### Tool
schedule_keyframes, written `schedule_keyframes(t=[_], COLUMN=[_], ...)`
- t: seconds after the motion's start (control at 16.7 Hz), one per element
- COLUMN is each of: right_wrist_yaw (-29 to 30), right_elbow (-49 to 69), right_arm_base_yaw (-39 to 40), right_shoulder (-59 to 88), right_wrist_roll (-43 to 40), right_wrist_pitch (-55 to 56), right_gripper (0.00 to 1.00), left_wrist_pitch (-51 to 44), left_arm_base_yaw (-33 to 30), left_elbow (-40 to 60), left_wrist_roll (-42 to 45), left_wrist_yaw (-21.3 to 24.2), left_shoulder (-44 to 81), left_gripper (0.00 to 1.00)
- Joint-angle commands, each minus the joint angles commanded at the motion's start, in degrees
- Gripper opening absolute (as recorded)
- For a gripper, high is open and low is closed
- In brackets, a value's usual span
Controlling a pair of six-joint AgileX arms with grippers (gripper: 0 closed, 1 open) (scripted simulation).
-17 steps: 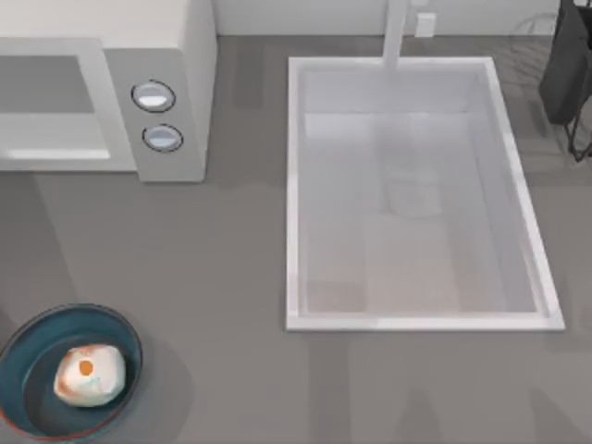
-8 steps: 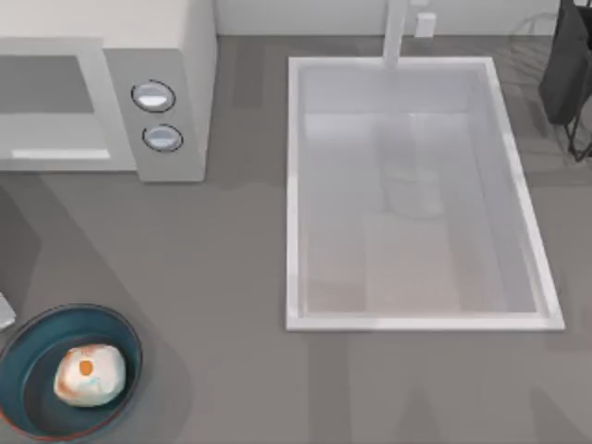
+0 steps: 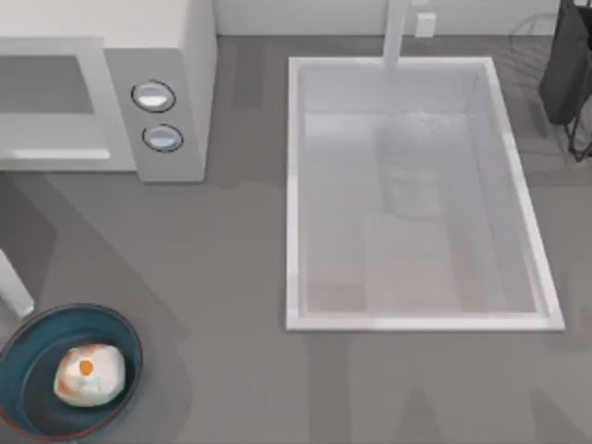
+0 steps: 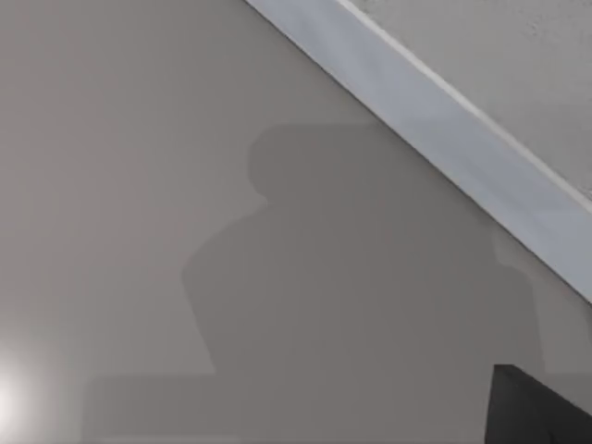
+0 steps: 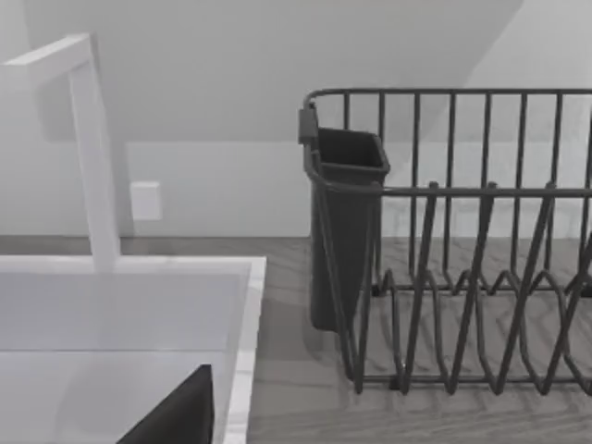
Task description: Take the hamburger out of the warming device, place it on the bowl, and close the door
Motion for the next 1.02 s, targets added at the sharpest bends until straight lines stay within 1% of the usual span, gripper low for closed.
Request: schedule_keyframes(t=[0.18,0.3,0.42,0.78,0.9,1.02], right_wrist_yaw=[0.0,0.0,0.0,0.0,0.0,0.0], right_elbow=[0.0,0.0,0.0,0.0,0.0,0.0], right_arm_base_yaw=[0.0,0.0,0.0,0.0,0.0,0.0], right_shoulder=[0.0,0.0,0.0,0.0,0.0,0.0], right_wrist_roll=[0.0,0.0,0.0,0.0,0.0,0.0], right_wrist_pitch=[0.0,0.0,0.0,0.0,0.0,0.0], right_gripper=[1.0,1.0,1.0,1.0,1.0,1.0], left_wrist_pitch=[-0.1,-0.1,0.0,0.5,0.7,0.7], left_arm_base_yaw=[0.1,-1.9,-6.3,-25.8,-29.4,-30.6], left_elbow=[0.1,-0.3,-1.1,-4.6,-5.5,-5.8], left_wrist_roll=[-0.1,-1.9,-5.2,-18.8,-22.0,-23.1], left_wrist_yaw=[0.1,-1.5,-4.5,-16.9,-19.8,-20.8], left_shoulder=[0.2,-0.4,-1.7,-7.6,-9.2,-9.8], left_gripper=[0.0,0.0,0.0,0.0,0.0,0.0])
